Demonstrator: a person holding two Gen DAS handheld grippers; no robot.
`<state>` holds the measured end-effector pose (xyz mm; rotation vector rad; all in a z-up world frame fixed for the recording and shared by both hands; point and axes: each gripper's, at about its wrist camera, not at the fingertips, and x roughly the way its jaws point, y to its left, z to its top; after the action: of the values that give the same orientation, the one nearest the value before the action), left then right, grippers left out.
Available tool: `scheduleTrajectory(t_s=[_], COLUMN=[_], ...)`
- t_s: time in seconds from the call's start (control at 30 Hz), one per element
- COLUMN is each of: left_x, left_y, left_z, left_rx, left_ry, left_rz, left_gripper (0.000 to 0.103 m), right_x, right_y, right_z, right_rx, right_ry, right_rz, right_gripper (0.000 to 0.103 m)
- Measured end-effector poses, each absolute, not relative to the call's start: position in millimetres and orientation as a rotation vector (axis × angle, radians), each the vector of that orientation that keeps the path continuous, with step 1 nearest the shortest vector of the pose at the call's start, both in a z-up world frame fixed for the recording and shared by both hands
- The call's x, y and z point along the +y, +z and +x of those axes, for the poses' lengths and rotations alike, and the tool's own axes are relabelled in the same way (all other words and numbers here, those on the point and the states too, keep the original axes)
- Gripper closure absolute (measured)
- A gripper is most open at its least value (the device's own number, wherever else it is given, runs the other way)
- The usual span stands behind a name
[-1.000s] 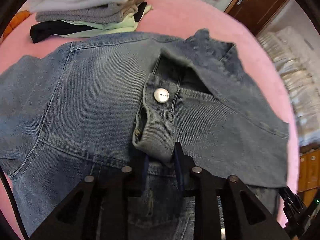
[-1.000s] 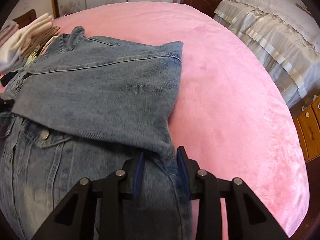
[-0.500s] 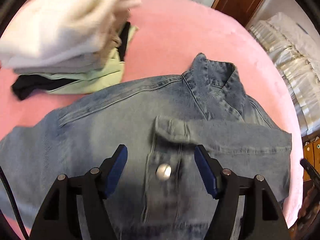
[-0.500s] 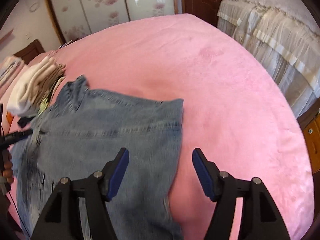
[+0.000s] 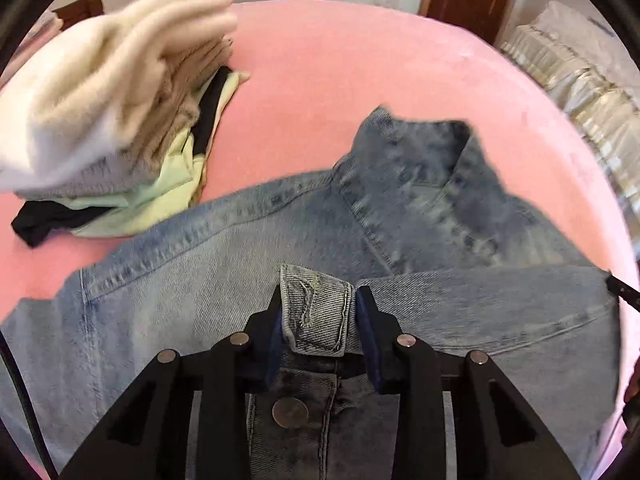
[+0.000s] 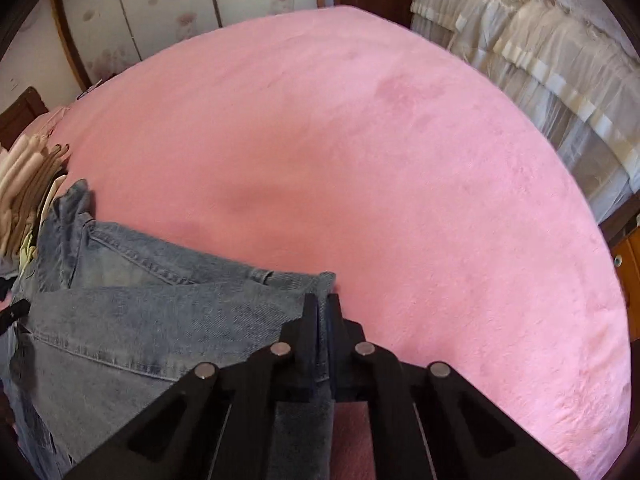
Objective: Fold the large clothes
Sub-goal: 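Lay the cuff flat across the jacket toward the collar and open the left tool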
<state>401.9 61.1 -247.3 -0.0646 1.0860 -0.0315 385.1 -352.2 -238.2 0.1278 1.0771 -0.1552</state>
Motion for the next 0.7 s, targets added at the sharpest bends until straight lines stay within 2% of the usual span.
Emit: scheduleTrajectory(t_s=[0.1,0.27,0.3,0.33,0.37,0.4,0.6,0.67,0.7], left_x=[56.2,55.9,57.9,58.2,58.2,57.2,35.3,32.9,33.3], left_y=[-258.7,-217.9,-204.9,-193.9,-186.8,-180.1,-198.6,-218.1,-227.6], left_z=[400.9,374.7,361.4,347.8,336.9,322.3,279.5,279.0,280.9], left_rx=[1.096,1.074,1.041,1.016,0.998,0.976,1.004,1.051,1.078], left_ry=[0.006,0.021,0.016,0.008,-0.001,-0.023,-0.015,0.020,0.028], left_rz=[-0.037,0.002,-0.013,-0.028,-0.042,-0.063,-0.038,-0.042,-0.055], left_gripper=[0.065,0.059,0.055,0.044,0.039,0.038,0.038,0.038,0.038], right_x=[-338.5,-313.8,-305.4,-295.4,-282.9,-268.1,-185.3,-175.3,-175.0], right_y=[-245.5,-186.5,-179.7,-170.8,-163.5,-160.1,-188.6,-214.7,-224.7], right_z=[382.2,332.5,323.6,308.7,291.0,274.0,217.7,216.0,217.1], right_rx=[1.078,0.950,0.932,0.910,0.887,0.873,0.884,0.919,0.945], right_ry=[-0.191,-0.169,-0.145,-0.111,-0.069,-0.018,0.166,0.139,0.109], right_rz=[0.043,-0.036,-0.043,-0.050,-0.054,-0.054,-0.118,-0.164,-0.178], right_gripper=[0.098,0.089,0.078,0.066,0.063,0.061,0.062,0.073,0.082])
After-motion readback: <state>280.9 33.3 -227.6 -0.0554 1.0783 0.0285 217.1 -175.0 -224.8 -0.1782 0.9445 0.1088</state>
